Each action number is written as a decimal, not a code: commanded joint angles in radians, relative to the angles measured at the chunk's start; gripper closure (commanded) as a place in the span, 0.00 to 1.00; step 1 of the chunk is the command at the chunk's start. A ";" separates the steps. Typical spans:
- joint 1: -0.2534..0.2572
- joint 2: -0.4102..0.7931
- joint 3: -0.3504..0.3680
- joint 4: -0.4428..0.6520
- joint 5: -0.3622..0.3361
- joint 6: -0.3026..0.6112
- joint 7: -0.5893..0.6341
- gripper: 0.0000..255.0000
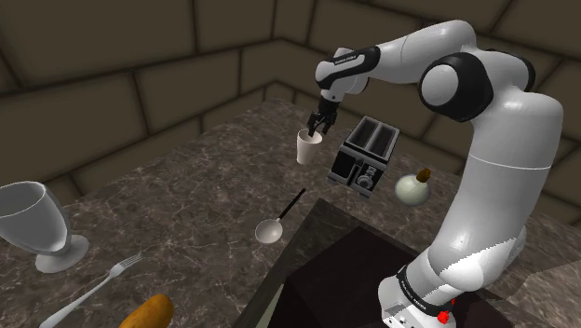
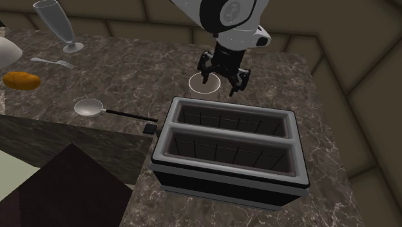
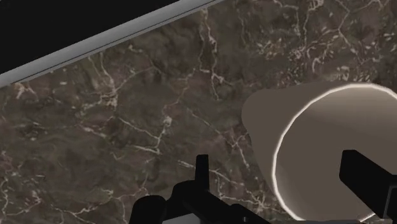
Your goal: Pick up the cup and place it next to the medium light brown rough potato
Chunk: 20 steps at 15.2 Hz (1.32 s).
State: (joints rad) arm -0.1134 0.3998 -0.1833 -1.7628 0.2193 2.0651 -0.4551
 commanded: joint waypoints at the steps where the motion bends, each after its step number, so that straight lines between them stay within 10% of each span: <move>1: -0.001 0.017 0.002 -0.003 0.005 0.020 -0.005 0.00; 11: 0.000 0.031 0.005 -0.019 0.011 0.049 -0.008 0.00; 12: 0.000 0.031 0.005 -0.019 0.011 0.049 -0.008 1.00; 20: 0.000 0.032 0.005 -0.017 0.011 0.048 -0.008 1.00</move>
State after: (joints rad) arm -0.1138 0.4302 -0.1780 -1.7788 0.2303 2.1135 -0.4633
